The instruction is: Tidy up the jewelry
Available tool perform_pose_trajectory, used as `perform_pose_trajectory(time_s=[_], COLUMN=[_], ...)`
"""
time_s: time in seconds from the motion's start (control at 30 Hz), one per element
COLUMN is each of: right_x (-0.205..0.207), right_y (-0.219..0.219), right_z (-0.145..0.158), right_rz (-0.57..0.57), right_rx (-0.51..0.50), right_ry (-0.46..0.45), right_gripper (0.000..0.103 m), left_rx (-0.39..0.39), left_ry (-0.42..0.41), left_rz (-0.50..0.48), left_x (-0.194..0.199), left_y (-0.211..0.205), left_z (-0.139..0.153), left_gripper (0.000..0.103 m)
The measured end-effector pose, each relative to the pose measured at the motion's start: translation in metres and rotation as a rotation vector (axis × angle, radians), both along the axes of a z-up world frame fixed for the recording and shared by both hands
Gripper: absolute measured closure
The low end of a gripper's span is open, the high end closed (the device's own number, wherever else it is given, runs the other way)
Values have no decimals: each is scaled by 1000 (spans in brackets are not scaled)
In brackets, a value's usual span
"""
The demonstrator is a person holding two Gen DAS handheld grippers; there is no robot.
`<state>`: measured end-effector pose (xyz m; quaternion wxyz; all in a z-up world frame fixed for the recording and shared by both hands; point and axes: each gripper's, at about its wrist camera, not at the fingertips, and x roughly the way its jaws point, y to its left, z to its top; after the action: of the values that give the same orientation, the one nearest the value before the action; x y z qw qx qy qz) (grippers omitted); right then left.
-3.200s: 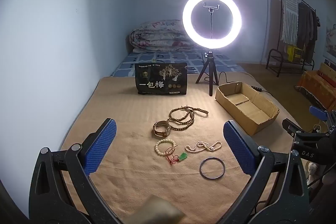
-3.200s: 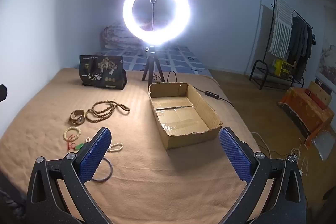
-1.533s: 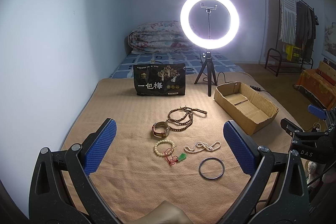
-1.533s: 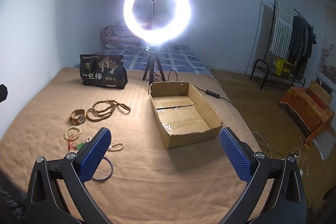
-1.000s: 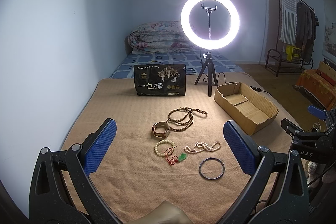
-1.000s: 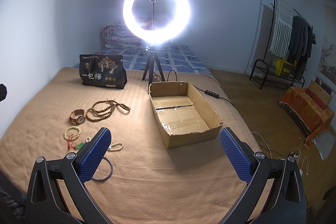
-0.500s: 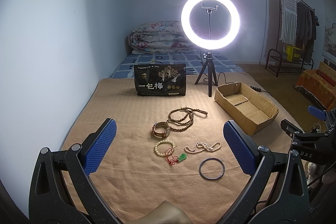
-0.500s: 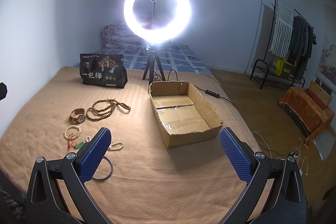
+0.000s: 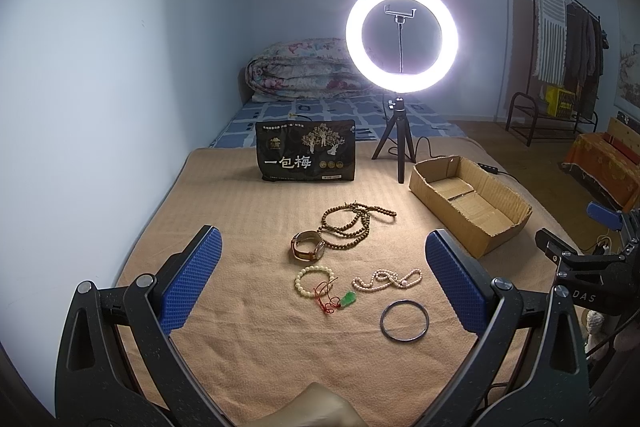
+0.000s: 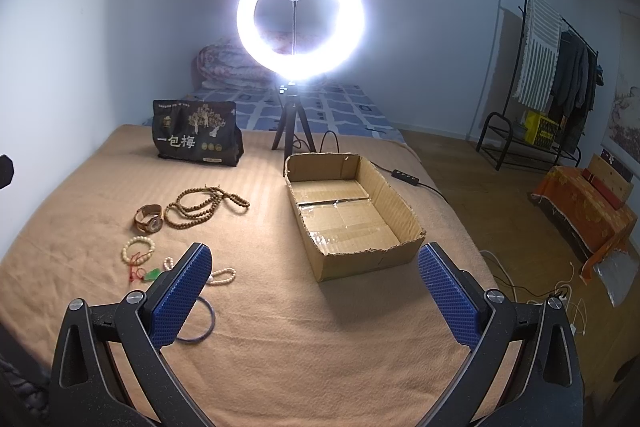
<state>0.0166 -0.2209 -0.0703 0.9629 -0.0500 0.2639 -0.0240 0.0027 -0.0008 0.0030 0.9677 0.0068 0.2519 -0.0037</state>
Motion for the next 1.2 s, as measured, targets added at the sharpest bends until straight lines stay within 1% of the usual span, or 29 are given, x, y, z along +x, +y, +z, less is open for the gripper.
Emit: perform_pose_trajectory(time_s=[0.17, 0.3, 0.4, 0.57, 0.67, 0.8, 0.9, 1.03, 1.2], right_x=[0, 0, 0, 8, 12, 20, 27, 35, 42], right_y=[-1, -2, -3, -1, 1, 6, 9, 16, 30], right_z=[-3, -7, -8, -13, -19, -30, -38, -51, -66], right_rz=[0, -2, 1, 18, 38, 64, 82, 120, 171], right_rx=[1, 3, 8, -3, -11, -21, -18, -4, -36], right_ry=[5, 14, 21, 46, 69, 108, 147, 203, 260], right_gripper=[1, 1, 1, 1, 1, 1, 1, 1, 1], left_rx=[4, 20, 18, -18, -38, -51, -44, -9, 32], left_ry=[18, 50, 94, 164, 208, 289, 311, 339, 420], left_rz=[18, 43, 48, 70, 100, 85, 85, 79, 60], left_x=[6, 13, 22, 40, 54, 78, 91, 110, 141], left_y=[6, 14, 24, 43, 55, 64, 66, 65, 63], left_z=[-5, -14, -22, -33, -38, -47, -53, -63, -87], left_gripper=[0, 0, 0, 0, 0, 0, 0, 0, 0])
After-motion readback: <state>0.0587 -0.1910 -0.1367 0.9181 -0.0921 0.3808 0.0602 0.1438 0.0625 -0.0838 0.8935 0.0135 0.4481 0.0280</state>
